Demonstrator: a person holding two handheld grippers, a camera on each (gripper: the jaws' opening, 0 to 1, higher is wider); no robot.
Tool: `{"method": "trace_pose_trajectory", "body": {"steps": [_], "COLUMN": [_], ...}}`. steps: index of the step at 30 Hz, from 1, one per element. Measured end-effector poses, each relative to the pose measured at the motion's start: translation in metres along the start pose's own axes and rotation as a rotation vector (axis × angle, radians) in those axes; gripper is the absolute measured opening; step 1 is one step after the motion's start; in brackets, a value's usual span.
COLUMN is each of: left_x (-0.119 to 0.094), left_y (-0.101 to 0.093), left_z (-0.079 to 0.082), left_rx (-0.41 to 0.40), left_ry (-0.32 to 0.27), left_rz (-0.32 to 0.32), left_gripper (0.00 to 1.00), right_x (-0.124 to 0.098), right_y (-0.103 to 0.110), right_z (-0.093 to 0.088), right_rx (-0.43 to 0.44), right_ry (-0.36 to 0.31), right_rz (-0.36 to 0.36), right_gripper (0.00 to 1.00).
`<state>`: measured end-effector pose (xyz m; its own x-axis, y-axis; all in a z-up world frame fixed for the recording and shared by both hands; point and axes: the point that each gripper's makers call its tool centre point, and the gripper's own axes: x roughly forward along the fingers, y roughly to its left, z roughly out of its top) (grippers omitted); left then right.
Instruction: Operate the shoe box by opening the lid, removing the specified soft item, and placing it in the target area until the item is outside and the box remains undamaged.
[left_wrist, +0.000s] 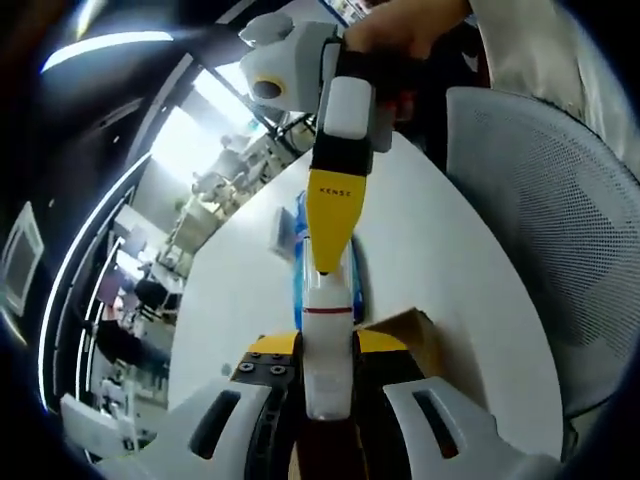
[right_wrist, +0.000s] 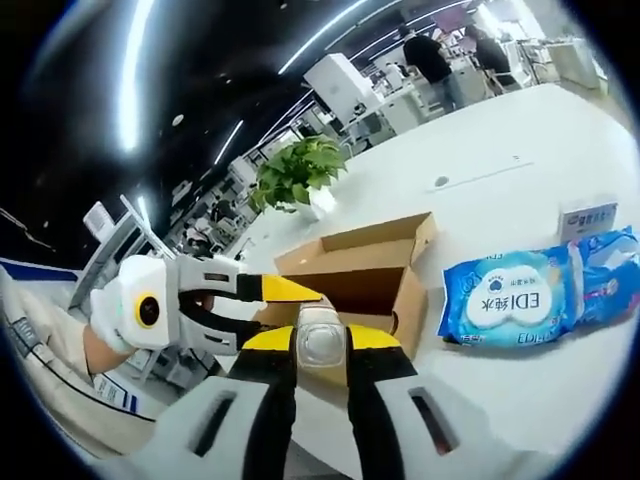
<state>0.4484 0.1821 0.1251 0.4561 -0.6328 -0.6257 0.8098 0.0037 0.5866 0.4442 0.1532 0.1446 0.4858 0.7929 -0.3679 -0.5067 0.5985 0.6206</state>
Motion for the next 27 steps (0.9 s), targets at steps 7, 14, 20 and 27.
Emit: {"method": "trace_pose_trajectory", "body": {"steps": [7, 14, 20, 27], "left_x": [0.0005, -0.0001, -0.0029, -0.0026], "left_y": [-0.0001, -0.0065, -0.0071, -0.0069], "left_z": [-0.0004, -0.0023, -0.0032, -0.0013], "left_rx": [0.014, -0.005, -0.002, 0.007], "left_ry": [0.013, 0.024, 0.029, 0.026], "left_rz": [0.001, -0.027, -0.035, -0.04], "left_gripper": [0.17, 0.17, 0.17, 0.17], "right_x": [-0.0003, 0.0011, 0.0017, -0.0004], "right_y": [-0.0011, -0.0013, 0.001, 0.0004], "right_z": [-0.001, -0.0072, -0.0078, -0.0075], "right_rx": [0.016, 0.04, 0.045, 0.063], "right_ry": [0.001, 0.009, 0.007, -0.005], "right_rz": [0.014, 0.03, 0.043, 0.045], "right_gripper": [0.15, 0.15, 0.15, 0.15]}}
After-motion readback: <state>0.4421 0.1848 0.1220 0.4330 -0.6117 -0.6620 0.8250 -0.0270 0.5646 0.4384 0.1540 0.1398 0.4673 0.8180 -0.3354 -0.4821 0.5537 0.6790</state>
